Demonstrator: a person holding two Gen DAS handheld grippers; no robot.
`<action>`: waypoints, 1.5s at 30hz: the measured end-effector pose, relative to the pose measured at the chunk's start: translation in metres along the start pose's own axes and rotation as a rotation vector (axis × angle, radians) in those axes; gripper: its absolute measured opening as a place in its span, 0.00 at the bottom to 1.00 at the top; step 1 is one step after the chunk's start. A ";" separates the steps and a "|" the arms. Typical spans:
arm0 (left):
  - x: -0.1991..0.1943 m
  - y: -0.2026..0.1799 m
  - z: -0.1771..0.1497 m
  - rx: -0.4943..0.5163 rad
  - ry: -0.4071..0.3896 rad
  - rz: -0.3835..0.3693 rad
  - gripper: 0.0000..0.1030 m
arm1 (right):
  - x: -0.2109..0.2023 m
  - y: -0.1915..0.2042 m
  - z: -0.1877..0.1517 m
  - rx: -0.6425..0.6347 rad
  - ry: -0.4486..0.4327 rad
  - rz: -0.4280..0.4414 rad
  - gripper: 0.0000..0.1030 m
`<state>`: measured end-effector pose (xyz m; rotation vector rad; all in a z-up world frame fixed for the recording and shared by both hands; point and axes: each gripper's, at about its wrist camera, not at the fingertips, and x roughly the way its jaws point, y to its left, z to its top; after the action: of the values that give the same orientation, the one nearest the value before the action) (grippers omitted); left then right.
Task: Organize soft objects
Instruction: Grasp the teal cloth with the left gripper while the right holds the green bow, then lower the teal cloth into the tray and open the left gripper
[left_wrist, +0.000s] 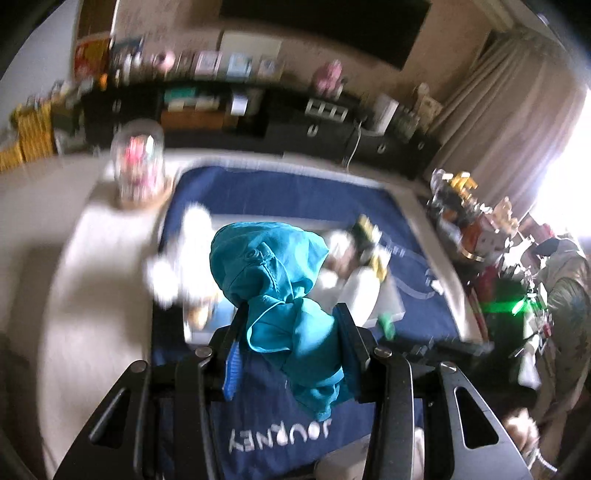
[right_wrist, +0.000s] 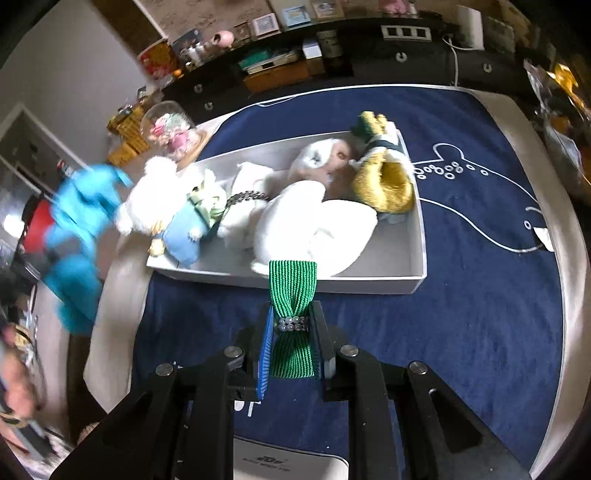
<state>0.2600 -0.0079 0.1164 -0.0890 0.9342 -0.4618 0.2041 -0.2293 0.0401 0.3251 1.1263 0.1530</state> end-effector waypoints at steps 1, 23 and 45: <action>-0.005 -0.007 0.010 0.019 -0.029 -0.001 0.42 | -0.002 -0.003 0.000 0.010 -0.005 0.004 1.00; 0.071 0.011 0.034 0.086 -0.161 0.083 0.42 | 0.016 0.002 0.008 0.019 0.020 -0.010 1.00; 0.090 0.020 0.032 0.064 -0.174 0.140 0.59 | 0.017 0.000 0.008 0.025 0.021 -0.010 1.00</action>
<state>0.3380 -0.0315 0.0618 -0.0051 0.7490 -0.3481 0.2184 -0.2255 0.0289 0.3401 1.1515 0.1338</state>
